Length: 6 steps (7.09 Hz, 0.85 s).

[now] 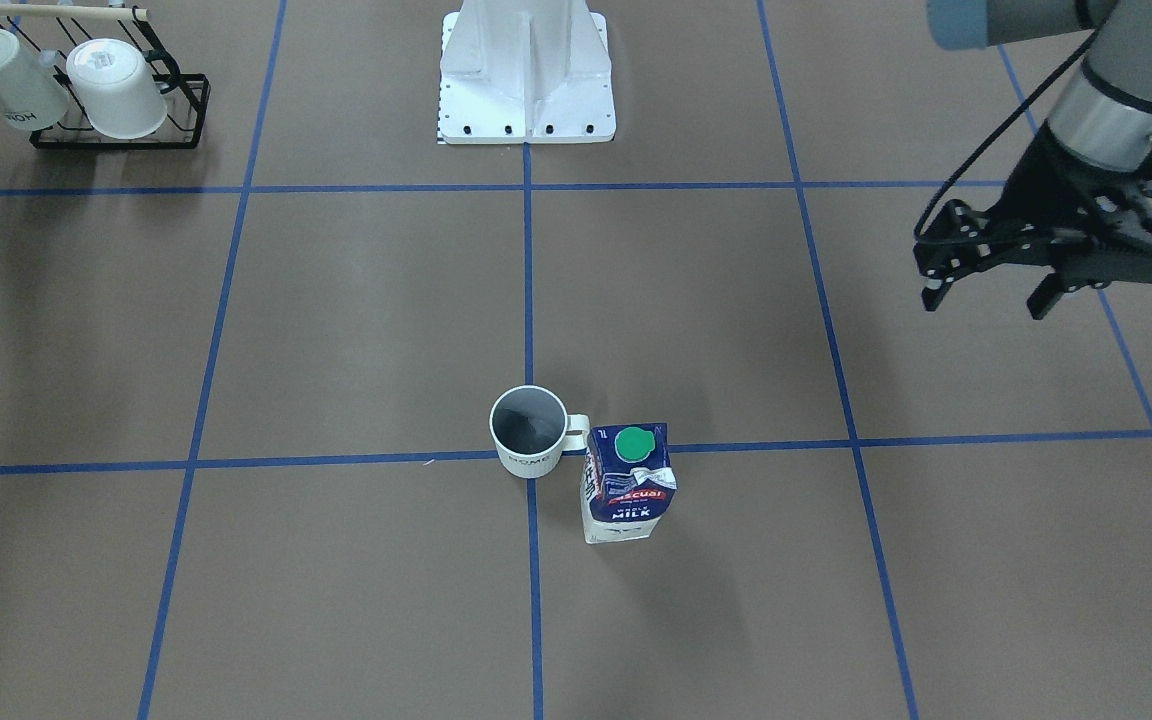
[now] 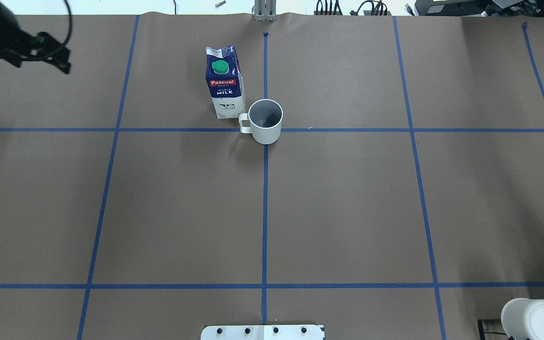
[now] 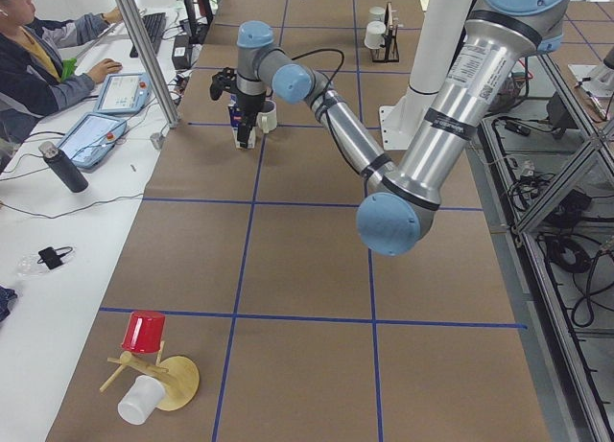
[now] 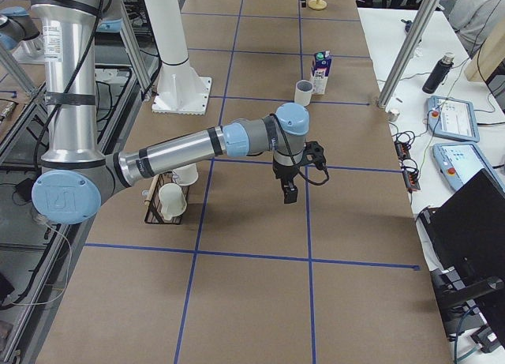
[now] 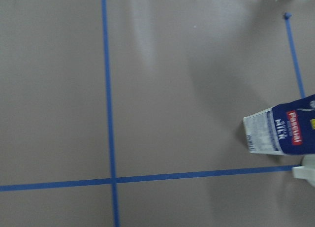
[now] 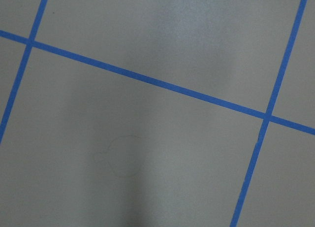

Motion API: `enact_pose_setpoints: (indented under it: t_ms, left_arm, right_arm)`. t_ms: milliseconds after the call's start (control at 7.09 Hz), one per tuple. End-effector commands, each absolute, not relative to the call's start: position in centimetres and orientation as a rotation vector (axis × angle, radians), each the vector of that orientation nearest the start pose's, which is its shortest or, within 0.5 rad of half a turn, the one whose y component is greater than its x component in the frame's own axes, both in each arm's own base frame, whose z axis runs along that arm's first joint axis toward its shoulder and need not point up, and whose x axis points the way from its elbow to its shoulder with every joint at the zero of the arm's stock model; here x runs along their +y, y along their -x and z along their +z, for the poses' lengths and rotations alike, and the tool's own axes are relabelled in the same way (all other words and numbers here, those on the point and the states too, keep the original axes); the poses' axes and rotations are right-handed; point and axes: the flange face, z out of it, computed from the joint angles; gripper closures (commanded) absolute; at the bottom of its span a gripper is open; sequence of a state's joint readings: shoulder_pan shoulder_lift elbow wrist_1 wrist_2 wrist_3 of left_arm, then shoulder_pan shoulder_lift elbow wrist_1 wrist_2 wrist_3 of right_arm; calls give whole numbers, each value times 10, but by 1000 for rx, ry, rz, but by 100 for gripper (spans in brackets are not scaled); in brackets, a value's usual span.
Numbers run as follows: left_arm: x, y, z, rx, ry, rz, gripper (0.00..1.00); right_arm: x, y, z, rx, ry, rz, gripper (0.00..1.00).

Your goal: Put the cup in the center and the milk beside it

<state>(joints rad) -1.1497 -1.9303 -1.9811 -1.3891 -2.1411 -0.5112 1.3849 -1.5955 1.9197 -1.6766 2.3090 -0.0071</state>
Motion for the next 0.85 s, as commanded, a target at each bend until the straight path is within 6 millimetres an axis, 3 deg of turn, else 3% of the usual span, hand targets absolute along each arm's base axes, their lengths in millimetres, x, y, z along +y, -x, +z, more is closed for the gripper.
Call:
enact_pose_setpoints:
  t_ms: [0,141,282,423,705]
  left_arm:
    - [-533,-38,429,734,-220,226,1]
    - [-519,-2,475,744,-178,174,1]
    - [-504,16,504,744,-206,161,1]
    - [-485,21,534,741,-192,173,1]
    - [-481,19,544,794,-135,145,1]
  right_arm:
    - [-479,16,514,-751,-148,-262,0]
    - [-478,16,514,-751,-147,-260,0]
    - [-474,16,517,-752,-143,-259,0]
    - [-472,12,519,-754,-141,-251,0]
    - [-457,3,538,-751,-109,-225,0]
